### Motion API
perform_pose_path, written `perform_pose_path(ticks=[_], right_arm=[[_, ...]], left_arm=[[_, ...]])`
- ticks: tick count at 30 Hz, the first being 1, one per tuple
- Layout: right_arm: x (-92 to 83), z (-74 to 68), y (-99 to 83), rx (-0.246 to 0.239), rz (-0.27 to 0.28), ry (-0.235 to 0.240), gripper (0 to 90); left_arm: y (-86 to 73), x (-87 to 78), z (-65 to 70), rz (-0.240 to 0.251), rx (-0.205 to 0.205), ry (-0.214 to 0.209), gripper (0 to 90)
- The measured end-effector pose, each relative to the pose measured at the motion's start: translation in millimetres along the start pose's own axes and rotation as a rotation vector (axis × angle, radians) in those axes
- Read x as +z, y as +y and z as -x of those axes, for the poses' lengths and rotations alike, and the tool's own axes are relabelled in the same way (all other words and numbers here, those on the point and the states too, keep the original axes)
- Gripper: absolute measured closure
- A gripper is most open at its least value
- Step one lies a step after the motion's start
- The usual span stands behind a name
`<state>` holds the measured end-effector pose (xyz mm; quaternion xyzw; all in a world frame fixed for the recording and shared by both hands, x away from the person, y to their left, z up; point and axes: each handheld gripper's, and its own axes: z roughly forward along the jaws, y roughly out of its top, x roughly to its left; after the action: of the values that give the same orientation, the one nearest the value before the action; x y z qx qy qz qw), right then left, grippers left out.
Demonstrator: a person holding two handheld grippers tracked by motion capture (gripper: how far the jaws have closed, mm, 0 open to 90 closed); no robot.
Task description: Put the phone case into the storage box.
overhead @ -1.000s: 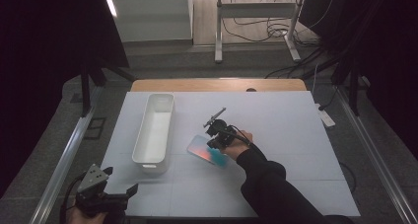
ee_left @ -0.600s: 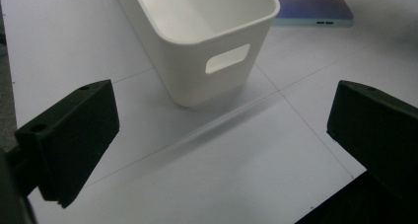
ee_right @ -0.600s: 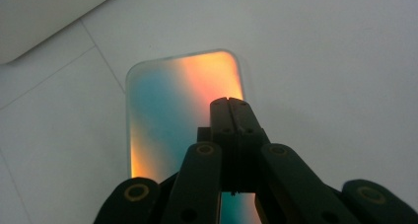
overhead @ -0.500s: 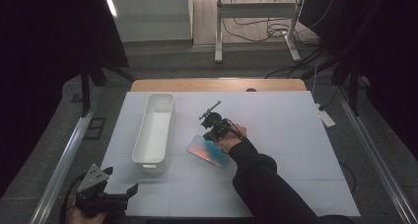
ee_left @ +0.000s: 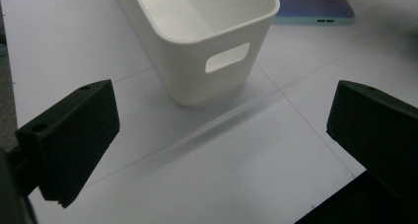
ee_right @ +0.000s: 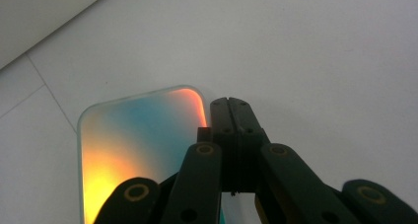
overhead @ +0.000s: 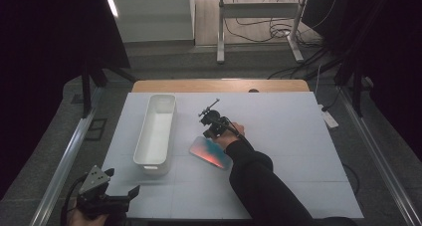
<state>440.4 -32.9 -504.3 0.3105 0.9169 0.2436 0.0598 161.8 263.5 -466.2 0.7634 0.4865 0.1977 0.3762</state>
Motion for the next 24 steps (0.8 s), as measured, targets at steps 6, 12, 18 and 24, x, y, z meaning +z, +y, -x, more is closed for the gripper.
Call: perform_pose_path(ticks=[6,12,18,24], right_arm=[[7.4,-1.1,4.3,0.011,-0.002,-0.004,89.1],[11.9,-1.8,7.8,0.019,-0.009,0.000,89.1],[14.0,-6.1,7.2,0.003,-0.025,0.017,89.1],[12.6,-15.4,5.8,-0.025,-0.039,0.035,89.1]], left_arm=[[0.1,0.1,0.3,-0.002,0.002,0.002,0.2],[0.1,0.2,0.6,-0.003,0.005,0.003,0.3],[0.1,0.3,0.8,-0.003,0.006,0.006,0.3],[0.2,0.5,1.1,-0.004,0.007,0.008,0.3]])
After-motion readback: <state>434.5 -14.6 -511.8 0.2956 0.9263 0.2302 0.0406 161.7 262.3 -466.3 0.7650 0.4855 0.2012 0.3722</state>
